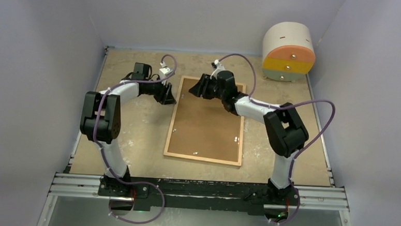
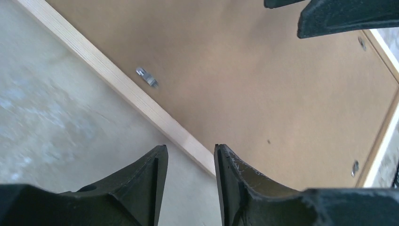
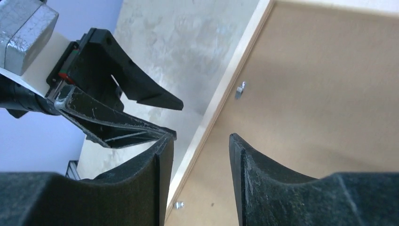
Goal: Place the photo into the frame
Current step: Install the photo frame at the center of the board.
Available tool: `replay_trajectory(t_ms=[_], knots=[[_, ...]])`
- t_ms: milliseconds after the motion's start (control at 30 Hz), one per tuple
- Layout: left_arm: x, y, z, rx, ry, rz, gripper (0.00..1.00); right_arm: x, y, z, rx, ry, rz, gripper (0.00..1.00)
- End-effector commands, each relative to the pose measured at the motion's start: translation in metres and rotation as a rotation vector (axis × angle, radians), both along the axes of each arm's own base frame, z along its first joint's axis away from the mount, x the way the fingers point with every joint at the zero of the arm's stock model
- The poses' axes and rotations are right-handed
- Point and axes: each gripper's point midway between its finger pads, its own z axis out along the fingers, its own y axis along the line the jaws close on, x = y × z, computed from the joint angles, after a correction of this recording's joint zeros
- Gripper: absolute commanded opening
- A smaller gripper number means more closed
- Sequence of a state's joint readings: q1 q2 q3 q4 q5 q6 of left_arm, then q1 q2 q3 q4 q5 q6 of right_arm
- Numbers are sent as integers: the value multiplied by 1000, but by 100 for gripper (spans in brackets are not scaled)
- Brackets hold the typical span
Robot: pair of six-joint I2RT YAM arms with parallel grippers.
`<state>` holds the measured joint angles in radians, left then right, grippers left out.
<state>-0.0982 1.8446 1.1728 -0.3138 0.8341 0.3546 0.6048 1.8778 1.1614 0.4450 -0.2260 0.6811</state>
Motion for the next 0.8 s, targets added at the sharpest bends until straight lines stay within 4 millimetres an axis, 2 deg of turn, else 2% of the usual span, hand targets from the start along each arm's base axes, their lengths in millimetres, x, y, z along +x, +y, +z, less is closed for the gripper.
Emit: replay_trajectory(t_ms=[0,100,233,467,767], knots=[[34,-9,1,-66,25,48,44,19,9,-18,2,73,104,50],[39,-9,-13,-63,56,60,40,38,17,-28,-8,92,107,51],[38,-9,-26,-51,75,65,30,49,29,-45,-6,138,132,51],[30,-10,-42,-52,116,64,17,60,39,-55,12,152,138,50],[23,-11,-49,-54,133,62,12,54,48,-77,-8,220,173,47]])
